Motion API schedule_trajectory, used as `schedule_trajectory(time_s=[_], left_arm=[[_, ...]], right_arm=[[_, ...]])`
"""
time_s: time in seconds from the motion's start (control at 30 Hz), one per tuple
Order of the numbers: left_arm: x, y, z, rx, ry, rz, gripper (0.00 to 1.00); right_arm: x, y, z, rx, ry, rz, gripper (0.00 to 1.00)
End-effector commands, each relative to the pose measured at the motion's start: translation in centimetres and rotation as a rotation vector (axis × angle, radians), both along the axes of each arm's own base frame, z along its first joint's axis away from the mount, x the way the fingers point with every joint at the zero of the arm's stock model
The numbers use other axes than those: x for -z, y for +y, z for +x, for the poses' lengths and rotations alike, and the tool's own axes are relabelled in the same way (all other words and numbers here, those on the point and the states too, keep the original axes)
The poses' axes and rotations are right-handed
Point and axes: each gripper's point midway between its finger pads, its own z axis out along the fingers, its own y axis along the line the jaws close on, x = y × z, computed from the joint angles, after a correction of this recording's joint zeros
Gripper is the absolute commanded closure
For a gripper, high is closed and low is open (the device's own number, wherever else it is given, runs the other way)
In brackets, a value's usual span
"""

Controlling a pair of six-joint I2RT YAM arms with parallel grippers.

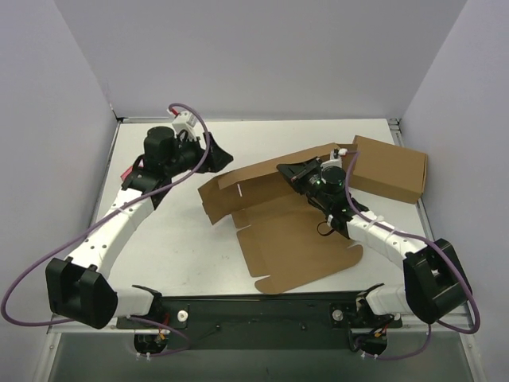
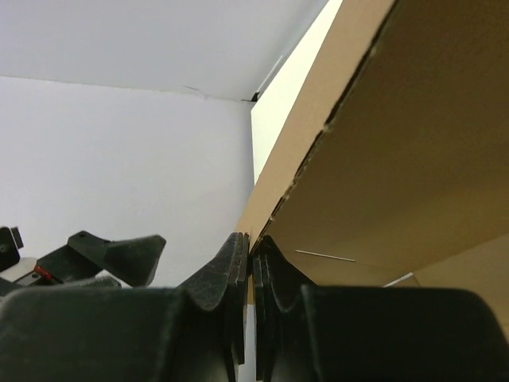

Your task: Fold the paper box

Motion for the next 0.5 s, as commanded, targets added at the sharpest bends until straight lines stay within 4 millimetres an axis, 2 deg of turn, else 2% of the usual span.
schedule_trajectory(time_s=[0.0,0.13,0.2,0.3,0.47], left_arm=[[0.0,-2.8,-2.9,0.069,0.019,-0.04,0.2],[2.6,-4.3,-4.5,0.083,0.103,-0.058,0.22],[2.9,-4.3,-4.9,0.059,0.095,-0.053,0.23],[4.1,-4.4,-4.9,0.051,0.124,-0.062,0.23],[4.6,-4.7,-4.3,0.031,0.129,-0.076,0.23]], right_arm=[[-0.7,-1.4,0.4,0.067,-0.086,-0.016,1.0],[0.1,-2.0,0.0,0.089,-0.063,-0.022,1.0],[0.4,-2.4,-0.2,0.099,-0.056,-0.031,1.0],[0.4,-2.8,-0.5,0.107,-0.059,-0.043,1.0],[0.4,-3.1,-0.8,0.11,-0.063,-0.048,1.0]])
